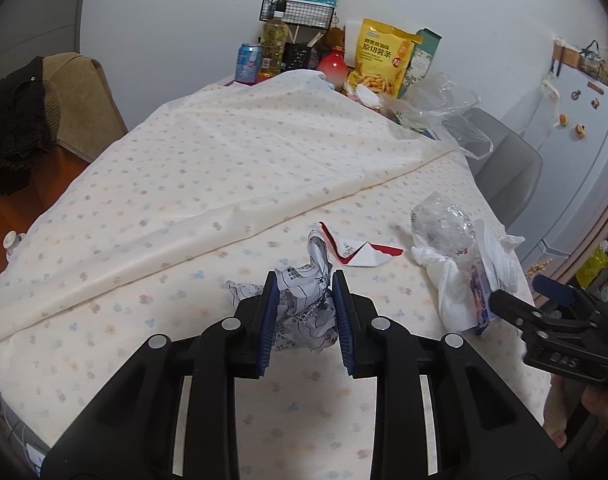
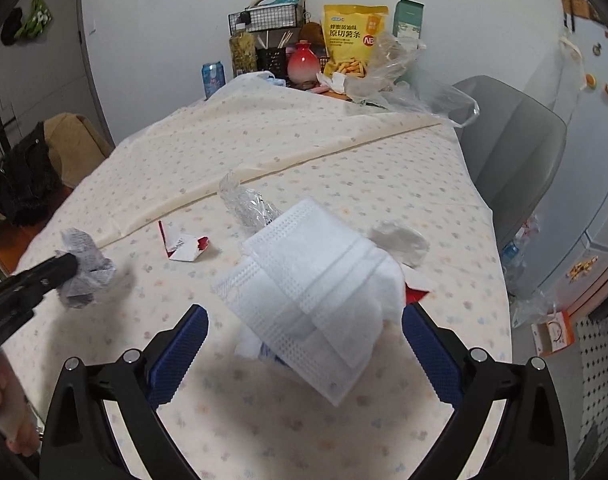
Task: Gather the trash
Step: 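Grasp the white face mask with the right tool while the left tool holds the foil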
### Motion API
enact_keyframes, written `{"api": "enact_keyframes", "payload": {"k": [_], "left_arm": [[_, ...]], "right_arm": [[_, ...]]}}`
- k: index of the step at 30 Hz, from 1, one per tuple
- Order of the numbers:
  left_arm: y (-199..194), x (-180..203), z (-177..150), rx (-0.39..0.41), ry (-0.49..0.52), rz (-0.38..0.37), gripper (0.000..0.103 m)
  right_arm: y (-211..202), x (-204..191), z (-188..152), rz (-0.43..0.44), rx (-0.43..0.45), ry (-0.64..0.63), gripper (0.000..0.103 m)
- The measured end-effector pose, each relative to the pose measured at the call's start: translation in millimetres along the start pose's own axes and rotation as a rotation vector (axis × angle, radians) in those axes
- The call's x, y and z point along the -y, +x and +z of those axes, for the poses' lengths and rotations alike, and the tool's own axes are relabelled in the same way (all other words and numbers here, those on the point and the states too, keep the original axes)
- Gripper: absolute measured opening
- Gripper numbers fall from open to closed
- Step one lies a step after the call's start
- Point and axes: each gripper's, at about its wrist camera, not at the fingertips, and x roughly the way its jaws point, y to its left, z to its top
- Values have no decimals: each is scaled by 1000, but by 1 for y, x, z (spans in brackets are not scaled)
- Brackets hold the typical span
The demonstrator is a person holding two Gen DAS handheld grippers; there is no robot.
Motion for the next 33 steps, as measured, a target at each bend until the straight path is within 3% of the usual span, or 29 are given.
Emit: {"api": "enact_keyframes", "payload": {"k": [2, 4, 6, 9, 26, 33], "left_arm": [[-2, -1, 0, 3, -1, 4, 27], [-4, 0, 1, 5, -1, 3, 27], [-4, 4, 1, 7, 4, -1, 27], [-6, 13, 2, 14, 14, -18, 27], [-12, 105, 3, 26, 128, -168, 27], [-13, 140, -1, 22, 173, -220, 27]], "right_arm": [[5, -1, 2, -10, -5, -12, 78], [7, 4, 2, 11, -20, 2, 46], [5, 13, 0, 55, -32, 46, 22], [-7, 24, -4, 93, -9, 82, 6], [-88, 81, -28, 204, 90, 198, 1], [-109, 102, -36, 197, 122, 229, 1]]}}
